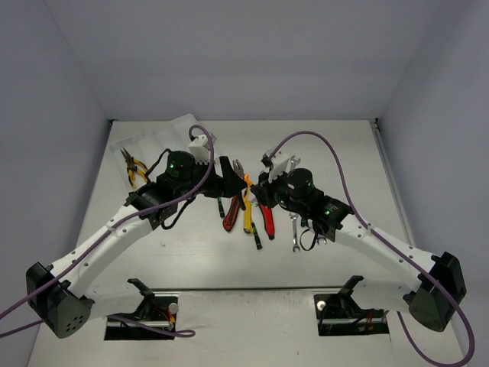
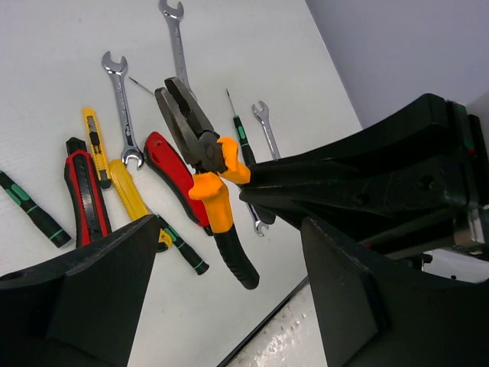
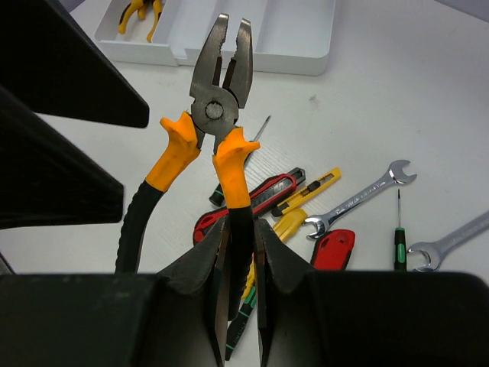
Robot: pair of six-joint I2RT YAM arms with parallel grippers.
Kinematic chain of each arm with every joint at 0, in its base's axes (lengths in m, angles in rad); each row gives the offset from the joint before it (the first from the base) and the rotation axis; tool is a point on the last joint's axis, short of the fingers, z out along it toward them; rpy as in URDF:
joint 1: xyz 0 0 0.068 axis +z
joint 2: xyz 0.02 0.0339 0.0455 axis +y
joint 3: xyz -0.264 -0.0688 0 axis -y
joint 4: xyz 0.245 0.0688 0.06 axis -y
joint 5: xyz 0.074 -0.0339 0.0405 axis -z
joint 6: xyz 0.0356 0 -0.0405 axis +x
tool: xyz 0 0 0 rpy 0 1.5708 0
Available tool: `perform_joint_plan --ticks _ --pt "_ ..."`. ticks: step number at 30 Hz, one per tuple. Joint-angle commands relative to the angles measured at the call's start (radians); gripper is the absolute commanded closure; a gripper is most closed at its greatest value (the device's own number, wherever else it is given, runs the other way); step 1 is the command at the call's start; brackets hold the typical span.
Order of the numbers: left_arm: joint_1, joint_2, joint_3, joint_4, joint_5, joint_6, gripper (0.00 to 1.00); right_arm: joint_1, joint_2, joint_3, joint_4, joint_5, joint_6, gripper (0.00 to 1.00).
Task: Sort the tools into containers
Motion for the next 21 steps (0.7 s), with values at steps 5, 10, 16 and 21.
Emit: perform_joint_plan --ticks 5,10,16,21 --pt "-0.015 0.025 -0.002 0.106 -0.057 -0.036 0.43 0.022 -0.053 0.021 0.15 -0.004 0.024 1.0" --pt "-0.018 0.042 -0.008 0.134 -0.017 -0.03 0.65 0.031 -0.053 0.024 0.16 -0.008 0.027 1.0" --pt "-0.017 0.052 -0.003 0.145 0.015 -0.012 1.0 0.037 -0.043 0.023 0.173 -0.009 0.03 1.0" --pt "-0.004 0.044 0.009 0.093 -0.049 0.024 1.0 0.036 -0.035 0.016 0.176 0.012 0.027 0.7"
